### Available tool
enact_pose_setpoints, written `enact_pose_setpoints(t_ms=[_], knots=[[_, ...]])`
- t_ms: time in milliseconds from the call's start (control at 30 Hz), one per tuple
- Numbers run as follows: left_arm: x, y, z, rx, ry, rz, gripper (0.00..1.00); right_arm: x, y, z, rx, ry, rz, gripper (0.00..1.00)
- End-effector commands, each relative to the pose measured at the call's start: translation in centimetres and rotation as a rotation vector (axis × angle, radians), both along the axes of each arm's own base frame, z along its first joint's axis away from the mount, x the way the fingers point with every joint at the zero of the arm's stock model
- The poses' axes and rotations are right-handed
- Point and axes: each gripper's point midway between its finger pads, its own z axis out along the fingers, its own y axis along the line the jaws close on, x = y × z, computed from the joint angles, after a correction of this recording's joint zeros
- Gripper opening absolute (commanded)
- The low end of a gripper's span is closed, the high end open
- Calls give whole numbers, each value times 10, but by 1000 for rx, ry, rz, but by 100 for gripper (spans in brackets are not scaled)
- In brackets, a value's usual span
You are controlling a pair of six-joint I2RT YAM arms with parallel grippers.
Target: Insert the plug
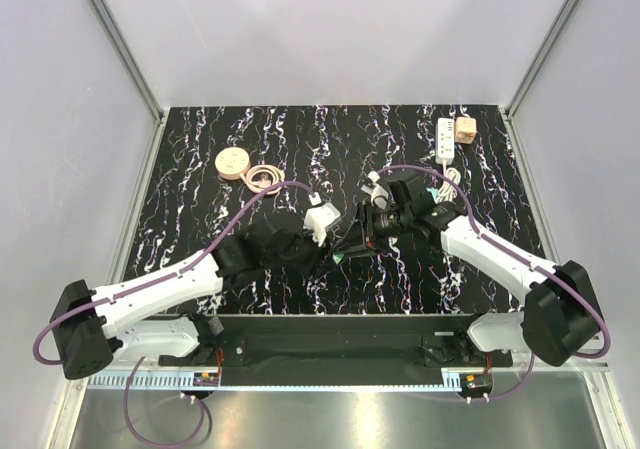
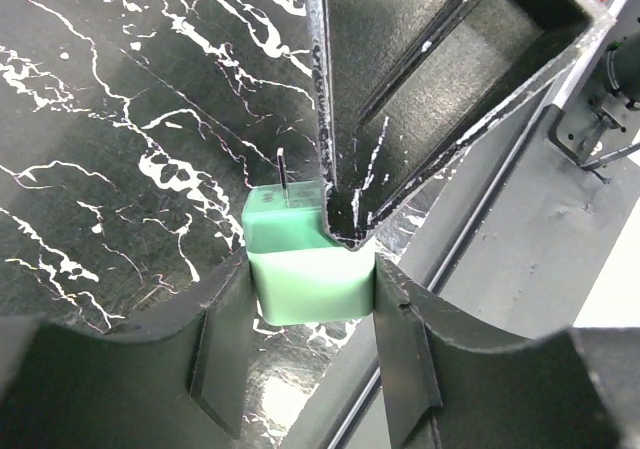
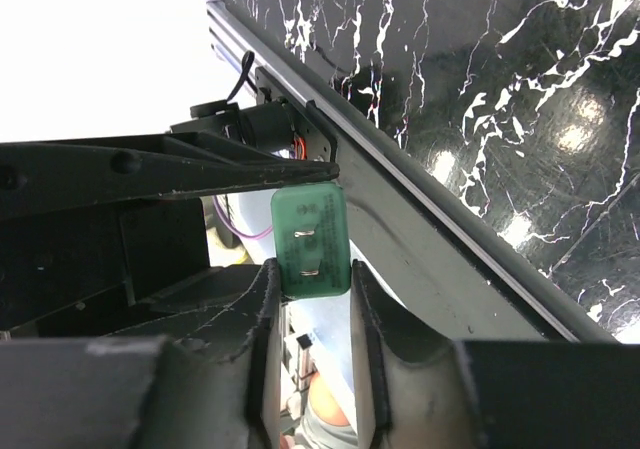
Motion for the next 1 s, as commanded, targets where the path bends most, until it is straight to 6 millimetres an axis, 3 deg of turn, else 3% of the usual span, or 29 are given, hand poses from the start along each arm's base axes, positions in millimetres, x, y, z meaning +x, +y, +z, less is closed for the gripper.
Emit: enact_pose_setpoints(t_ms=[0, 100, 133, 167, 200, 233, 333, 500, 567, 700, 967], knots=[[9, -19, 35, -127, -86, -9, 0, -3, 3, 9, 39, -28, 25, 22], [9, -21, 39, -149, -91, -9, 0, -3, 3, 10, 43, -44, 31, 2], [8, -21, 38, -148, -87, -8, 9, -2, 3, 11, 42, -54, 28, 0], [10, -20, 39, -146, -88, 5, 42, -1, 3, 12, 44, -65, 26, 0], [11, -20, 42, -159, -82, 18, 57, 2, 2, 16, 45, -90, 13, 0], [11, -19, 44, -166, -79, 29, 66, 4, 2, 19, 51, -113, 6, 0], [16, -12, 54, -209, -59, 115, 79, 15, 1, 33, 66, -210, -45, 0], [21, -2, 76, -333, 90, 203, 79, 31, -4, 65, 100, -357, -143, 0], [18, -3, 83, -395, 173, 181, 74, 36, -6, 80, 131, -415, -180, 0], [23, 6, 120, -644, 303, 178, 71, 38, -5, 109, 247, -498, -218, 0], [18, 11, 176, -898, 275, 106, 69, 26, -8, 153, 515, -586, -273, 0]])
